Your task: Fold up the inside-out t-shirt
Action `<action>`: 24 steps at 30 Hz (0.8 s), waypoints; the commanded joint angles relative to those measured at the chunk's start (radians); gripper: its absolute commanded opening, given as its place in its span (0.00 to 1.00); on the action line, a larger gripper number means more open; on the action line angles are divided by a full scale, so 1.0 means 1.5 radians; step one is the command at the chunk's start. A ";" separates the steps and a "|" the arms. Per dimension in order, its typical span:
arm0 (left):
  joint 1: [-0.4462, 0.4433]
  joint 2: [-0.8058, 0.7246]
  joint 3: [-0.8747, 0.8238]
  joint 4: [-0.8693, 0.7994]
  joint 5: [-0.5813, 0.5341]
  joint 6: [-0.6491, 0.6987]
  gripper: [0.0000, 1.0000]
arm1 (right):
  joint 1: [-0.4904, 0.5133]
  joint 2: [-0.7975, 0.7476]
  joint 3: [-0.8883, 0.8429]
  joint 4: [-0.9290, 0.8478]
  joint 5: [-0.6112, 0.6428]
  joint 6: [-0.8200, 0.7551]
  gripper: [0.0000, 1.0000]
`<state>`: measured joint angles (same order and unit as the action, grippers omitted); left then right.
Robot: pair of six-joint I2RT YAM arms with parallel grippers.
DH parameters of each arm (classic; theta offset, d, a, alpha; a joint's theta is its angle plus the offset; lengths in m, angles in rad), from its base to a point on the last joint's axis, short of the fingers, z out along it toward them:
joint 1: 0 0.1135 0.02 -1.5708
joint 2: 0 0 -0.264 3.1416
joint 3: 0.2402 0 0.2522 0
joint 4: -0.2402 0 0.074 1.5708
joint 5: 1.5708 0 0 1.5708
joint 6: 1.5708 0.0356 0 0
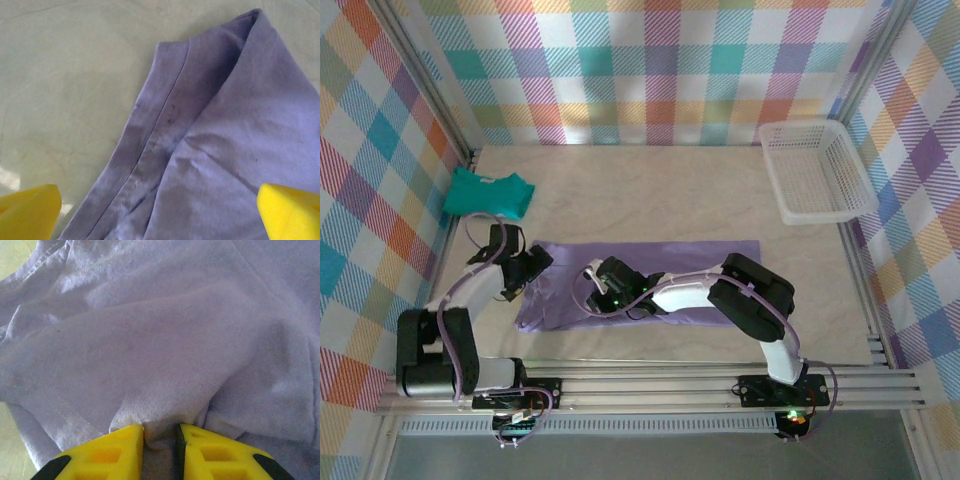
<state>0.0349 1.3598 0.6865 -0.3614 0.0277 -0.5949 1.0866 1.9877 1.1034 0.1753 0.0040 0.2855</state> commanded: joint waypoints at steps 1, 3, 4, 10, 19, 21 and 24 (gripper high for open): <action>-0.012 0.058 0.043 0.011 0.006 0.030 1.00 | -0.005 -0.056 -0.026 -0.021 -0.021 0.014 0.29; -0.025 0.091 0.056 0.005 0.015 0.042 1.00 | -0.006 -0.080 -0.039 -0.024 -0.018 0.014 0.29; -0.034 0.104 0.061 0.005 0.016 0.049 1.00 | -0.006 -0.091 -0.046 -0.024 -0.016 0.015 0.30; -0.092 0.132 0.056 0.008 0.045 0.057 1.00 | -0.014 -0.139 -0.075 -0.034 0.003 0.015 0.31; -0.156 0.082 0.005 0.030 0.084 0.066 0.72 | -0.049 -0.209 -0.113 -0.051 0.025 -0.003 0.31; -0.157 0.093 -0.002 0.033 0.077 0.068 0.60 | -0.053 -0.215 -0.117 -0.055 0.027 -0.005 0.31; -0.157 0.102 -0.007 0.036 0.068 0.072 0.42 | -0.055 -0.223 -0.121 -0.065 0.032 -0.006 0.31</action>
<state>-0.1696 1.4830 0.7128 -0.3298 -0.0170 -0.4789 1.0046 1.6855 0.9405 0.1013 0.0410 0.2958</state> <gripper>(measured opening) 0.443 0.310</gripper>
